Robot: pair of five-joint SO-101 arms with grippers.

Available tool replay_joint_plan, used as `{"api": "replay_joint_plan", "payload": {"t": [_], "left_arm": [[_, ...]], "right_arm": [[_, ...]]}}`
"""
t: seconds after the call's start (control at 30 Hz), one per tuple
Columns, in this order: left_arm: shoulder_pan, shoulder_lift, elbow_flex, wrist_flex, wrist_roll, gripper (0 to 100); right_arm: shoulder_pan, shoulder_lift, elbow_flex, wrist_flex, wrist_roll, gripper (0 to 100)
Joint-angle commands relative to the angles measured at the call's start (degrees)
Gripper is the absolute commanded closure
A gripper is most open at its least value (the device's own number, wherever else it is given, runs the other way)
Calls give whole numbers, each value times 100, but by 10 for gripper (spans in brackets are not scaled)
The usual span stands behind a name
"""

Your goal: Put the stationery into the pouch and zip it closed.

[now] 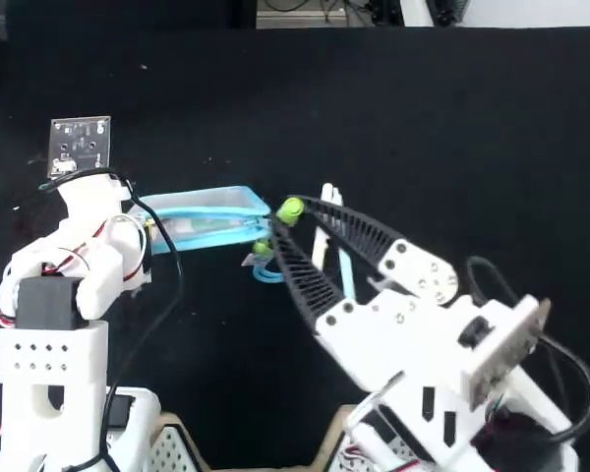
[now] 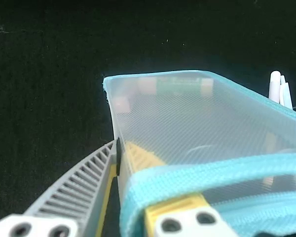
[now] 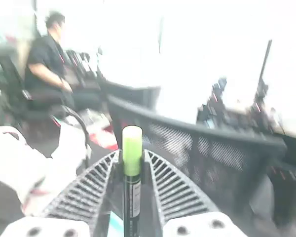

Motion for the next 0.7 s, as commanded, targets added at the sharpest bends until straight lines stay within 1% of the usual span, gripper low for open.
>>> {"api": "replay_joint_plan", "payload": {"t": [0.0, 0.13, 0.23, 0.33, 0.67], "left_arm": [[-66, 18, 57, 9, -35, 970], [-66, 18, 57, 9, -35, 970], [-57, 18, 57, 9, -35, 970], [-57, 18, 57, 9, -35, 969], [-57, 18, 57, 9, -35, 969]], "right_arm": [[-290, -189, 936, -1574, -18, 987], [-299, -198, 1745, -2593, -18, 987], [-299, -198, 2149, -3007, -26, 987], [-299, -189, 2360, -3174, -18, 987], [-299, -189, 3213, -3182, -9, 987]]}}
